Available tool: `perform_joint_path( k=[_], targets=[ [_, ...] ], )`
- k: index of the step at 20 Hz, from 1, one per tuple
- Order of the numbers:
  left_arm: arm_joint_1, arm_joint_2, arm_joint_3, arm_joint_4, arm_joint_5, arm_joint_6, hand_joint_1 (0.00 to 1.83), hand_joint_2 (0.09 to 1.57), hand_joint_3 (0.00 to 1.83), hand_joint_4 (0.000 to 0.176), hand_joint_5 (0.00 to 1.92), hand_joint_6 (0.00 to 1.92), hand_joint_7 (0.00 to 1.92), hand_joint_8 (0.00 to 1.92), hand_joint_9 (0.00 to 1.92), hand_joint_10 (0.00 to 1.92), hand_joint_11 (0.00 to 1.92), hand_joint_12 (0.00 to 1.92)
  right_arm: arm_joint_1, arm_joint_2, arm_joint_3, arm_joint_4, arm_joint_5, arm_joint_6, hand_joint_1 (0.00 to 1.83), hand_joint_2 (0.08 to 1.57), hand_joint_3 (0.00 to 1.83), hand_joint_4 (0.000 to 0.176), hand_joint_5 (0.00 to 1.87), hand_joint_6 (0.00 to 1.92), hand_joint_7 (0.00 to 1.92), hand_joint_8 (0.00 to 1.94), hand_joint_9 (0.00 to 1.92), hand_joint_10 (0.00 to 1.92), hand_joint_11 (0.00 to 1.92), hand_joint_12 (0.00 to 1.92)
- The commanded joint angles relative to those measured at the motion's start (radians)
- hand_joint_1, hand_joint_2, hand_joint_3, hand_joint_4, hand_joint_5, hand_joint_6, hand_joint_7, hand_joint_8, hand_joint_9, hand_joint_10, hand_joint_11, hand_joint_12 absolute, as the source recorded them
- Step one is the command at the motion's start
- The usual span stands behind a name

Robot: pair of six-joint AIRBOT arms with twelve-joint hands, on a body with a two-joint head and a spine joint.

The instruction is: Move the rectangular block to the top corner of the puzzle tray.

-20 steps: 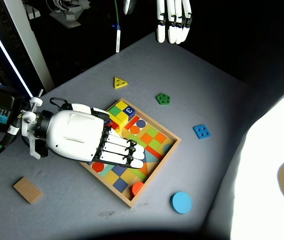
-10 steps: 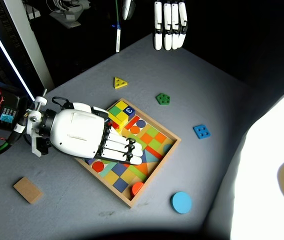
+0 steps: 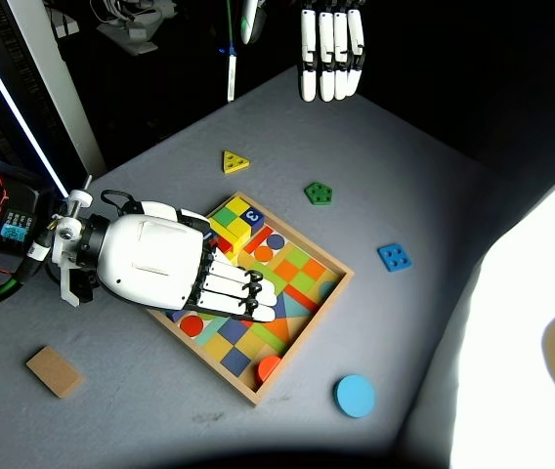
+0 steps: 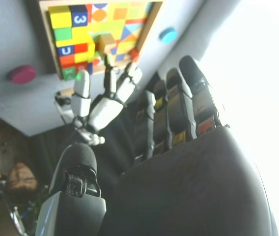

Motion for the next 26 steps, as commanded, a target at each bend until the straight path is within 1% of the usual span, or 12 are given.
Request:
perform_joint_path(
  k=[1, 4, 6, 9, 10, 13, 14, 15, 16, 22, 24, 26],
  targets=[
    [-0.019, -0.002, -0.003, 0.01, 0.092, -0.001, 0.02, 1.31, 0.0, 0.03, 0.18, 0.01, 0.17, 0.0, 0.16, 0.0, 0.0, 0.6, 0.005, -0.003, -0.002, -0.029, 0.071, -0.003, 0.0, 1.17, 0.0, 0.0, 0.72, 0.16, 0.11, 0.01, 0.0, 0.0, 0.0, 0.0],
    [-0.032, -0.003, -0.005, 0.01, 0.092, -0.001, 0.06, 1.3, 0.0, 0.019, 0.23, 0.01, 0.2, 0.01, 0.18, 0.0, 0.0, 0.66, 0.002, -0.004, -0.003, -0.029, 0.069, -0.003, 0.0, 1.17, 0.0, 0.0, 0.72, 0.17, 0.12, 0.01, 0.0, 0.0, 0.0, 0.0],
    [-0.043, -0.005, -0.006, 0.01, 0.092, -0.001, 0.03, 1.31, 0.0, 0.025, 0.19, 0.0, 0.18, 0.0, 0.16, 0.0, 0.0, 0.62, -0.002, -0.004, -0.002, -0.029, 0.065, -0.003, 0.0, 1.16, 0.0, 0.0, 0.72, 0.17, 0.12, 0.01, 0.0, 0.0, 0.0, 0.0],
    [-0.059, -0.008, -0.005, 0.01, 0.092, -0.001, 0.03, 1.31, 0.0, 0.025, 0.19, 0.0, 0.17, 0.0, 0.15, 0.0, 0.0, 0.6, -0.003, -0.005, -0.002, -0.029, 0.063, -0.003, 0.0, 1.17, 0.0, 0.0, 0.72, 0.17, 0.11, 0.01, 0.0, 0.0, 0.0, 0.0],
    [-0.059, -0.008, -0.005, 0.01, 0.092, -0.001, 0.04, 1.3, 0.0, 0.025, 0.21, 0.01, 0.19, 0.0, 0.17, 0.01, 0.0, 0.63, -0.003, -0.005, -0.002, -0.029, 0.063, -0.004, 0.0, 1.17, 0.0, 0.0, 0.72, 0.17, 0.12, 0.01, 0.0, 0.0, 0.0, 0.0],
    [-0.061, -0.01, -0.005, 0.01, 0.092, -0.002, 0.04, 1.31, 0.0, 0.02, 0.19, 0.0, 0.18, 0.0, 0.17, 0.0, 0.0, 0.65, -0.003, -0.005, 0.007, -0.029, 0.063, -0.006, 0.0, 1.18, 0.0, 0.0, 0.69, 0.17, 0.11, 0.0, 0.0, 0.0, 0.0, 0.0],
    [-0.065, -0.011, -0.005, 0.01, 0.092, -0.002, 0.04, 1.3, 0.0, 0.022, 0.2, 0.0, 0.18, 0.0, 0.17, 0.0, 0.0, 0.65, -0.003, -0.005, 0.009, -0.029, 0.063, -0.006, 0.0, 1.17, 0.0, 0.0, 0.69, 0.17, 0.1, 0.0, 0.0, 0.0, 0.0, 0.0],
    [-0.074, -0.011, -0.006, 0.01, 0.092, -0.003, 0.04, 1.31, 0.0, 0.018, 0.2, 0.0, 0.18, 0.0, 0.17, 0.0, 0.0, 0.64, -0.003, -0.004, 0.016, -0.029, 0.063, -0.006, 0.0, 1.17, 0.0, 0.0, 0.69, 0.17, 0.09, 0.0, 0.0, 0.0, 0.0, 0.0],
    [-0.081, -0.013, -0.006, 0.01, 0.092, -0.003, 0.05, 1.3, 0.0, 0.023, 0.22, 0.01, 0.19, 0.0, 0.18, 0.0, 0.0, 0.67, -0.003, -0.004, 0.021, -0.029, 0.063, -0.005, 0.0, 1.18, 0.0, 0.0, 0.7, 0.17, 0.1, 0.01, 0.0, 0.0, 0.0, 0.0],
    [-0.103, -0.018, -0.004, 0.01, 0.092, -0.003, 0.03, 1.31, 0.0, 0.017, 0.21, 0.01, 0.18, 0.0, 0.18, 0.0, 0.0, 0.67, -0.003, -0.004, 0.065, -0.028, 0.062, -0.005, 0.0, 1.17, 0.0, 0.0, 0.69, 0.18, 0.11, 0.0, 0.0, 0.0, 0.0, 0.0],
    [-0.119, -0.019, -0.006, 0.01, 0.092, -0.002, 0.03, 1.31, 0.0, 0.021, 0.2, 0.0, 0.16, 0.0, 0.16, 0.0, 0.0, 0.63, -0.003, -0.005, 0.087, -0.025, 0.061, 0.0, 0.0, 1.17, 0.0, 0.0, 0.69, 0.18, 0.1, 0.0, 0.0, 0.0, 0.0, 0.0],
    [-0.1, -0.019, -0.009, 0.01, 0.092, -0.001, 0.02, 1.31, 0.0, 0.031, 0.19, 0.0, 0.16, 0.0, 0.16, 0.0, 0.0, 0.63, -0.003, -0.006, 0.104, -0.025, 0.057, 0.004, 0.0, 1.17, 0.0, 0.0, 0.7, 0.19, 0.09, 0.0, 0.0, 0.0, 0.0, 0.0]
  ],
)
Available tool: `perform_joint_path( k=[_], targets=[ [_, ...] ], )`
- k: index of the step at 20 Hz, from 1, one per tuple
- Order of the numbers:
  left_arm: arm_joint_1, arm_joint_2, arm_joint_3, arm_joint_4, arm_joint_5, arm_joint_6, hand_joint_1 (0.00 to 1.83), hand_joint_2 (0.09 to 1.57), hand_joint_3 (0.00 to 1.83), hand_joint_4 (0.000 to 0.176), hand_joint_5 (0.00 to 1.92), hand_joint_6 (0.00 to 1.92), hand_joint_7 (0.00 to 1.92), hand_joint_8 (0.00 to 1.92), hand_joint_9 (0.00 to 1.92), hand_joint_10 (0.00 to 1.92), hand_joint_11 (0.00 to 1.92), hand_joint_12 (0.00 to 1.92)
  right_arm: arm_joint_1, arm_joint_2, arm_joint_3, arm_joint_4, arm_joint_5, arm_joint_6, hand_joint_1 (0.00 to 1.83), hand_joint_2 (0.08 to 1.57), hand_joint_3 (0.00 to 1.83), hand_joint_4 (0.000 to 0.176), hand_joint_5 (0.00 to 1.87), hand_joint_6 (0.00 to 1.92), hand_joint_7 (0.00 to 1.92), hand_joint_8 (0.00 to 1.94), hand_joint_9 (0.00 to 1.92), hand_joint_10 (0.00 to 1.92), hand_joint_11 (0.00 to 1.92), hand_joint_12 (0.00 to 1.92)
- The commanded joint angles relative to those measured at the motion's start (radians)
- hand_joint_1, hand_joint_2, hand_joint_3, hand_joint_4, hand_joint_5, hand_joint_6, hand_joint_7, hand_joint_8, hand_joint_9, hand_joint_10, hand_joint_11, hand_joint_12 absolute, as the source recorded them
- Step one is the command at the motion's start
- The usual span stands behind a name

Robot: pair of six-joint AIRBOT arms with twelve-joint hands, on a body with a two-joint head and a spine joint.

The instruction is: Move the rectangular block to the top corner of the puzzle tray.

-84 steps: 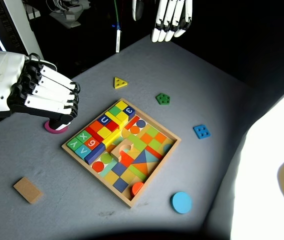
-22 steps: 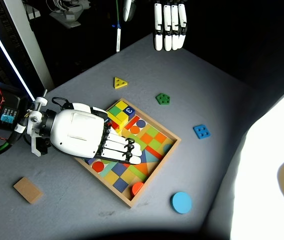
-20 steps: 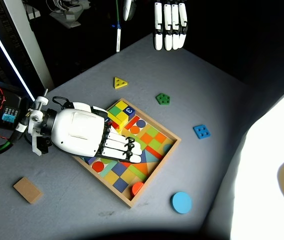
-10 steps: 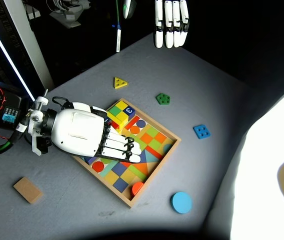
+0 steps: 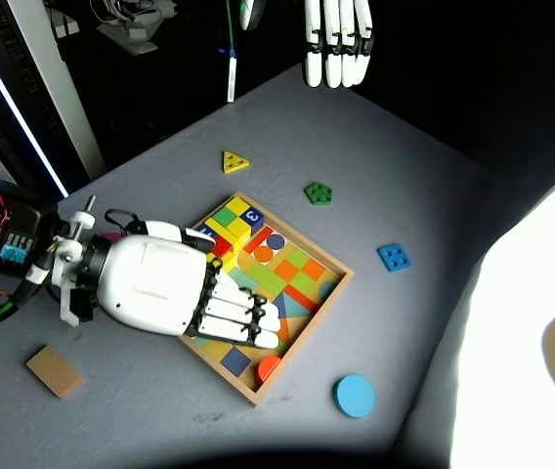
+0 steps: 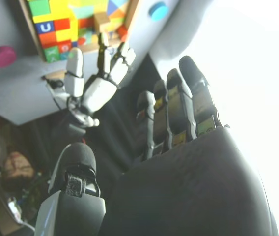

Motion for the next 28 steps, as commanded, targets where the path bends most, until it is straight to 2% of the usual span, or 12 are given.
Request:
perform_joint_path(
  k=[1, 4, 5, 7, 9, 15, 17, 21, 22, 28],
  targets=[
    [0.006, 0.0, 0.002, 0.01, 0.082, 0.001, 0.04, 1.3, 0.0, 0.027, 0.2, 0.0, 0.17, 0.0, 0.17, 0.0, 0.0, 0.65, 0.001, 0.003, 0.007, -0.022, 0.058, 0.0, 0.0, 1.17, 0.0, 0.0, 0.69, 0.19, 0.11, 0.01, 0.0, 0.0, 0.0, 0.0],
    [0.032, 0.0, 0.008, 0.01, 0.082, 0.0, 0.04, 1.3, 0.0, 0.028, 0.2, 0.0, 0.17, 0.0, 0.17, 0.0, 0.0, 0.64, 0.002, 0.003, 0.033, -0.006, 0.057, 0.001, 0.0, 1.17, 0.0, 0.0, 0.7, 0.19, 0.11, 0.01, 0.0, 0.0, 0.0, 0.0],
    [0.028, 0.0, 0.011, 0.01, 0.082, 0.0, 0.05, 1.3, 0.0, 0.021, 0.21, 0.01, 0.18, 0.0, 0.17, 0.0, 0.0, 0.64, 0.002, 0.002, 0.042, -0.005, 0.056, 0.001, 0.0, 1.17, 0.0, 0.0, 0.69, 0.19, 0.1, 0.0, 0.0, 0.0, 0.0, 0.0],
    [0.027, -0.001, 0.016, 0.01, 0.082, 0.0, 0.02, 1.31, 0.0, 0.028, 0.19, 0.0, 0.16, 0.0, 0.16, 0.0, 0.0, 0.63, 0.002, 0.002, 0.053, -0.005, 0.056, 0.001, 0.0, 1.17, 0.0, 0.0, 0.7, 0.2, 0.1, 0.0, 0.0, 0.0, 0.0, 0.0],
    [0.026, -0.001, 0.017, 0.01, 0.082, -0.001, 0.03, 1.31, 0.0, 0.023, 0.19, 0.0, 0.16, 0.0, 0.17, 0.0, 0.0, 0.63, 0.002, 0.002, 0.062, -0.005, 0.056, 0.005, 0.0, 1.18, 0.0, 0.0, 0.7, 0.2, 0.08, 0.0, 0.0, 0.0, 0.0, 0.0],
    [-0.008, -0.002, 0.026, 0.01, 0.082, -0.001, 0.02, 1.31, 0.0, 0.025, 0.19, 0.0, 0.17, 0.0, 0.17, 0.0, 0.0, 0.65, 0.011, -0.005, 0.082, -0.005, 0.059, 0.008, 0.0, 1.17, 0.0, 0.0, 0.69, 0.21, 0.12, 0.02, 0.0, 0.0, 0.0, 0.0],
    [0.005, 0.0, 0.018, 0.01, 0.082, -0.001, 0.04, 1.31, 0.0, 0.02, 0.23, 0.01, 0.18, 0.0, 0.17, 0.0, 0.0, 0.64, 0.019, -0.008, 0.083, -0.005, 0.059, 0.009, 0.0, 1.17, 0.0, 0.0, 0.69, 0.21, 0.12, 0.02, 0.0, 0.0, 0.0, 0.0],
    [0.025, 0.004, 0.009, 0.01, 0.082, -0.001, 0.03, 1.31, 0.0, 0.02, 0.21, 0.0, 0.18, 0.0, 0.17, 0.0, 0.0, 0.67, 0.024, -0.021, 0.094, -0.016, 0.076, 0.006, 0.0, 1.17, 0.0, 0.0, 0.7, 0.22, 0.14, 0.02, 0.0, 0.0, 0.0, 0.0],
    [0.029, 0.004, 0.01, 0.01, 0.082, -0.001, 0.02, 1.31, 0.0, 0.025, 0.18, 0.0, 0.17, 0.0, 0.17, 0.0, 0.0, 0.65, 0.025, -0.025, 0.096, -0.029, 0.083, 0.007, 0.0, 1.17, 0.0, 0.0, 0.69, 0.22, 0.12, 0.02, 0.0, 0.0, 0.0, 0.0],
    [0.035, 0.004, 0.024, 0.01, 0.082, -0.001, 0.04, 1.31, 0.0, 0.022, 0.2, 0.01, 0.19, 0.01, 0.18, 0.01, 0.0, 0.65, 0.027, -0.036, 0.112, -0.036, 0.089, 0.007, 0.0, 1.18, 0.0, 0.0, 0.67, 0.22, 0.1, 0.0, 0.0, 0.0, 0.0, 0.0]
  ],
)
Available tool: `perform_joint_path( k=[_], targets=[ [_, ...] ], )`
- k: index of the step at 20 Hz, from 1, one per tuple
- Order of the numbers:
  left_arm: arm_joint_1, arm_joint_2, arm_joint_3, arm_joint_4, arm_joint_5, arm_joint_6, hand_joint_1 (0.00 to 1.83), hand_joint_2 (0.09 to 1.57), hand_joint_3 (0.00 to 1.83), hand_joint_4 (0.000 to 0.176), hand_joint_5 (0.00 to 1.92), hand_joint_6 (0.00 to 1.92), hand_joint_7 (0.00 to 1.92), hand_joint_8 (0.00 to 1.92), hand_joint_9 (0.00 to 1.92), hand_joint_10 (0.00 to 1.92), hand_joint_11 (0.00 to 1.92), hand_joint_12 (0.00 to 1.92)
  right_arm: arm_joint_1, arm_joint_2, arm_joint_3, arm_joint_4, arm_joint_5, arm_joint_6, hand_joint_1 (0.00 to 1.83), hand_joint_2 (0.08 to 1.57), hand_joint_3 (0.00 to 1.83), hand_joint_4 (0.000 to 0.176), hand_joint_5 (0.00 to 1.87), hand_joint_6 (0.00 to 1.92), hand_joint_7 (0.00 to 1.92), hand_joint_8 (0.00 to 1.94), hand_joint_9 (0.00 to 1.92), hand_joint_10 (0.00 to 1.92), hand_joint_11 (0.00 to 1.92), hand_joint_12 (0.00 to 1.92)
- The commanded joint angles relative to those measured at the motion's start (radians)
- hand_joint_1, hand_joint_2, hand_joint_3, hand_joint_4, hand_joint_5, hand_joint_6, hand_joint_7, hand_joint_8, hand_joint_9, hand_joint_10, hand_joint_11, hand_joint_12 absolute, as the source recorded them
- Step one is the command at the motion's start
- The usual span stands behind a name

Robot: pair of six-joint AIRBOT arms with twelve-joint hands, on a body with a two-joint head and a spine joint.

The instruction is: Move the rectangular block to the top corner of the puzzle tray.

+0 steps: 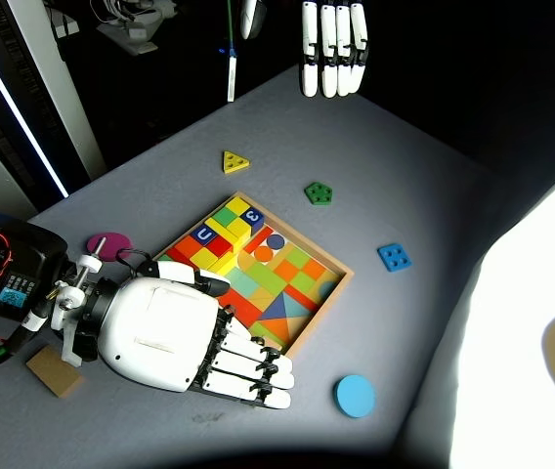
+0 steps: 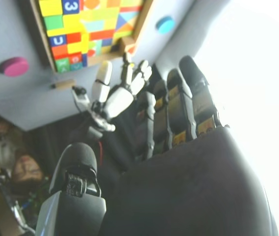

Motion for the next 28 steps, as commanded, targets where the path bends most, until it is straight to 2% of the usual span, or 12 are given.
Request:
perform_joint_path(
  k=[1, 5, 9, 15, 18, 20, 22, 24, 28],
  targets=[
    [-0.018, 0.002, -0.011, 0.01, 0.094, -0.001, 0.02, 1.31, 0.0, 0.024, 0.2, 0.0, 0.2, 0.01, 0.18, 0.01, 0.0, 0.65, 0.013, 0.001, 0.004, -0.025, 0.077, 0.002, 0.0, 1.18, 0.0, 0.0, 0.68, 0.23, 0.11, 0.01, 0.0, 0.0, 0.0, 0.0],
    [-0.013, 0.005, -0.028, 0.01, 0.094, -0.001, 0.03, 1.31, 0.0, 0.018, 0.21, 0.0, 0.2, 0.0, 0.18, 0.0, 0.0, 0.67, 0.014, -0.003, 0.019, -0.025, 0.086, 0.015, 0.0, 1.17, 0.0, 0.0, 0.67, 0.23, 0.11, 0.0, 0.0, 0.0, 0.0, 0.0],
    [0.008, 0.008, -0.037, 0.01, 0.094, 0.0, 0.03, 1.3, 0.0, 0.025, 0.22, 0.01, 0.2, 0.01, 0.19, 0.01, 0.0, 0.64, 0.019, -0.008, 0.035, -0.025, 0.089, 0.033, 0.0, 1.17, 0.0, 0.0, 0.67, 0.24, 0.13, 0.01, 0.0, 0.0, 0.0, 0.0],
    [0.039, 0.006, -0.039, 0.01, 0.094, 0.002, 0.04, 1.31, 0.0, 0.018, 0.2, 0.0, 0.17, 0.0, 0.16, 0.0, 0.0, 0.63, 0.038, -0.005, 0.037, -0.025, 0.094, 0.036, 0.0, 1.17, 0.0, 0.0, 0.7, 0.26, 0.16, 0.02, 0.0, 0.0, 0.0, 0.0],
    [0.038, 0.002, -0.034, 0.01, 0.094, 0.003, 0.04, 1.31, 0.0, 0.022, 0.21, 0.0, 0.18, 0.0, 0.17, 0.0, 0.0, 0.64, 0.057, 0.007, 0.036, -0.025, 0.096, 0.045, 0.0, 1.17, 0.0, 0.0, 0.68, 0.25, 0.16, 0.02, 0.0, 0.0, 0.0, 0.0],
    [0.046, 0.002, -0.033, 0.01, 0.094, 0.003, 0.04, 1.31, 0.0, 0.015, 0.19, 0.0, 0.17, 0.0, 0.16, 0.0, 0.0, 0.63, 0.074, 0.025, 0.028, -0.025, 0.097, 0.047, 0.0, 1.17, 0.0, 0.0, 0.68, 0.26, 0.15, 0.01, 0.0, 0.0, 0.0, 0.0],
    [0.052, 0.002, -0.031, 0.003, 0.094, 0.011, 0.04, 1.31, 0.0, 0.018, 0.22, 0.01, 0.19, 0.0, 0.17, 0.0, 0.0, 0.64, 0.084, 0.052, 0.004, -0.025, 0.097, 0.047, 0.0, 1.17, 0.0, 0.0, 0.66, 0.25, 0.13, 0.0, 0.0, 0.0, 0.0, 0.0],
    [0.071, 0.002, -0.029, -0.038, 0.096, 0.026, 0.06, 1.3, 0.0, 0.02, 0.21, 0.0, 0.18, 0.0, 0.16, 0.0, 0.0, 0.6, 0.094, 0.099, -0.042, -0.048, 0.096, 0.045, 0.0, 1.17, 0.0, 0.0, 0.67, 0.25, 0.13, 0.0, 0.0, 0.0, 0.0, 0.0],
    [0.109, -0.002, -0.023, -0.027, 0.096, 0.026, 0.01, 1.31, 0.0, 0.021, 0.19, 0.0, 0.18, 0.0, 0.16, 0.0, 0.0, 0.65, 0.125, 0.19, -0.129, -0.065, 0.071, 0.045, 0.0, 1.17, 0.0, 0.0, 0.63, 0.24, 0.14, 0.01, 0.0, 0.0, 0.0, 0.0]
  ],
)
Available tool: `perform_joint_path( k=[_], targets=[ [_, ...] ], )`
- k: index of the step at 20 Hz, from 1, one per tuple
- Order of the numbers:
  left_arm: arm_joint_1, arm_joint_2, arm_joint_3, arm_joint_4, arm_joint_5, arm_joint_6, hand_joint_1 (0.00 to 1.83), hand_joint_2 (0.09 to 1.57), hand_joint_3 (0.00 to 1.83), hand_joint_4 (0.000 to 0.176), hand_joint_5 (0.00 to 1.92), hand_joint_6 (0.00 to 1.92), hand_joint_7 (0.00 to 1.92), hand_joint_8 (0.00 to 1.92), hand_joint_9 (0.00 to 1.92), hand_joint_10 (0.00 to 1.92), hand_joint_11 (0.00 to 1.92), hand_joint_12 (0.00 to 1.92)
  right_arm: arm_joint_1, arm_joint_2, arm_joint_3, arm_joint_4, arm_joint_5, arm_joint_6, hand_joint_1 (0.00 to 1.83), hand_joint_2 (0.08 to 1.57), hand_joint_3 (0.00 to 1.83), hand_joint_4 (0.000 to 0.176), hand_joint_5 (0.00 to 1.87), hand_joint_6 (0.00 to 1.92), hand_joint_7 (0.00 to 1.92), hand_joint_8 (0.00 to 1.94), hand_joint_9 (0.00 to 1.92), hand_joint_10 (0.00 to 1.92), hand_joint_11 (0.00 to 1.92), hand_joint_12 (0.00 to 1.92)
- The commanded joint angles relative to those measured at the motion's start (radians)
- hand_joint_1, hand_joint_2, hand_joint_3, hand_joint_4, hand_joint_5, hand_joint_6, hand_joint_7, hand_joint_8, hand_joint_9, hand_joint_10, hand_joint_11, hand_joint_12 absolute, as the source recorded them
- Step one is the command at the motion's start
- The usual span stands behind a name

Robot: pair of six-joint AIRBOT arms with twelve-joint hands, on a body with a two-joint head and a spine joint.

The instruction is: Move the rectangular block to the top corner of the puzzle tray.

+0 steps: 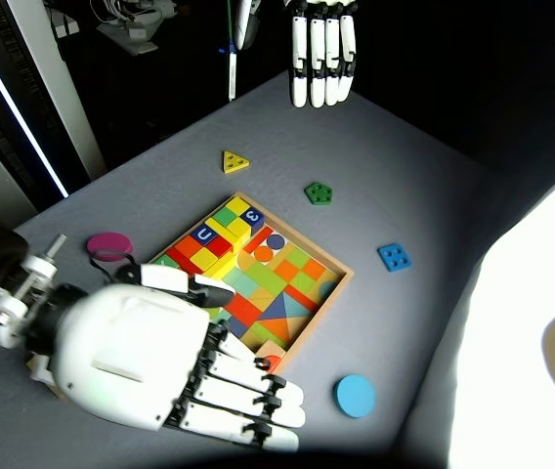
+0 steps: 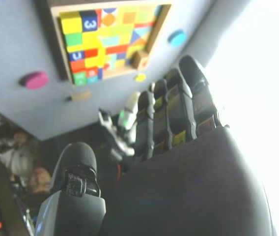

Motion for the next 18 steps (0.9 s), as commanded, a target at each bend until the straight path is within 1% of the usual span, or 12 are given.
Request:
perform_joint_path(
  k=[1, 3, 4, 6, 7, 8, 9, 10, 12, 15, 16, 18],
  targets=[
    [-0.012, -0.001, -0.001, -0.018, 0.092, 0.0, 0.0, 1.31, 0.0, 0.021, 0.19, 0.0, 0.18, 0.0, 0.17, 0.0, 0.0, 0.65, 0.018, 0.025, -0.013, -0.03, 0.079, 0.002, 0.0, 1.17, 0.0, 0.0, 0.6, 0.23, 0.15, 0.01, 0.0, 0.0, 0.0, 0.0],
    [-0.014, -0.001, -0.001, -0.018, 0.092, 0.001, 0.05, 1.29, 0.0, 0.017, 0.33, 0.02, 0.34, 0.01, 0.34, 0.02, 0.0, 0.95, 0.057, 0.093, -0.072, -0.03, 0.052, 0.002, 0.0, 1.16, 0.0, 0.0, 0.54, 0.2, 0.33, 0.04, 0.14, 0.05, 0.0, 0.0],
    [-0.014, -0.001, -0.001, -0.018, 0.092, 0.001, 0.1, 1.29, 0.0, 0.008, 0.44, 0.02, 0.48, 0.02, 0.45, 0.03, 0.0, 1.08, 0.073, 0.125, -0.097, -0.03, 0.042, 0.002, 0.0, 1.17, 0.0, 0.0, 0.53, 0.2, 0.45, 0.04, 0.24, 0.08, 0.0, 0.14],
    [-0.013, -0.001, -0.004, -0.018, 0.092, 0.002, 0.17, 1.27, 0.0, 0.0, 0.6, 0.02, 0.65, 0.02, 0.63, 0.05, 0.03, 1.22, 0.097, 0.17, -0.135, -0.03, 0.029, -0.003, 0.05, 1.17, 0.0, 0.0, 0.63, 0.24, 0.65, 0.06, 0.45, 0.17, 0.0, 0.91],
    [-0.013, -0.001, -0.006, -0.018, 0.092, 0.003, 0.19, 1.28, 0.0, 0.0, 0.65, 0.03, 0.71, 0.03, 0.71, 0.07, 0.08, 1.25, 0.102, 0.191, -0.154, -0.03, 0.027, -0.004, 0.1, 1.17, 0.0, 0.0, 0.67, 0.37, 0.76, 0.1, 0.49, 0.46, 0.0, 1.3],
    [-0.013, -0.001, -0.007, -0.018, 0.092, 0.003, 0.22, 1.27, 0.0, 0.0, 0.71, 0.03, 0.78, 0.04, 0.77, 0.1, 0.13, 1.3, 0.107, 0.213, -0.176, -0.03, 0.025, -0.015, 0.13, 1.16, 0.0, 0.0, 0.66, 0.52, 0.82, 0.15, 0.47, 0.78, 0.0, 1.53],
    [-0.013, -0.001, -0.007, -0.018, 0.092, 0.003, 0.24, 1.27, 0.0, 0.0, 0.82, 0.01, 0.87, 0.09, 0.77, 0.35, 0.23, 1.38, 0.11, 0.225, -0.192, -0.03, 0.025, -0.031, 0.16, 1.16, 0.0, 0.0, 0.65, 0.78, 0.83, 0.45, 0.54, 1.08, 0.17, 1.68],
    [-0.013, -0.001, -0.008, -0.018, 0.092, 0.003, 0.23, 1.28, 0.0, 0.0, 0.88, 0.02, 0.91, 0.16, 0.72, 0.65, 0.28, 1.45, 0.116, 0.251, -0.222, -0.03, 0.025, -0.054, 0.17, 1.16, 0.0, 0.0, 0.64, 0.94, 0.77, 0.77, 0.56, 1.3, 0.29, 1.78],
    [-0.013, -0.001, -0.012, -0.018, 0.092, 0.003, 0.17, 1.31, 0.0, 0.0, 1.06, 0.12, 0.87, 0.88, 0.75, 1.15, 0.47, 1.55, 0.121, 0.292, -0.259, -0.03, 0.012, -0.058, 0.22, 1.16, 0.0, 0.0, 0.75, 1.24, 0.82, 1.36, 0.66, 1.63, 0.46, 1.91],
    [-0.012, -0.001, -0.016, -0.021, 0.092, 0.004, 0.12, 1.33, 0.0, 0.0, 0.82, 0.99, 0.89, 1.22, 0.78, 1.43, 0.5, 1.74, 0.149, 0.33, -0.289, -0.03, -0.02, -0.058, 0.16, 1.18, 0.01, 0.0, 0.79, 1.43, 0.87, 1.47, 0.74, 1.72, 0.61, 1.92],
    [-0.017, -0.002, -0.015, -0.013, 0.092, 0.003, 0.12, 1.33, 0.0, 0.0, 0.8, 1.13, 0.94, 1.26, 0.81, 1.47, 0.5, 1.77, 0.152, 0.334, -0.294, -0.03, -0.021, -0.057, 0.15, 1.18, 0.0, 0.0, 0.81, 1.43, 0.9, 1.48, 0.77, 1.75, 0.63, 1.92],
    [-0.021, -0.002, -0.014, 0.018, 0.09, -0.009, 0.11, 1.33, 0.0, 0.0, 0.79, 1.23, 0.96, 1.34, 0.83, 1.56, 0.51, 1.82, 0.153, 0.337, -0.302, -0.03, -0.02, -0.058, 0.14, 1.19, 0.01, 0.0, 0.82, 1.44, 0.92, 1.49, 0.81, 1.78, 0.65, 1.92]
  ],
)
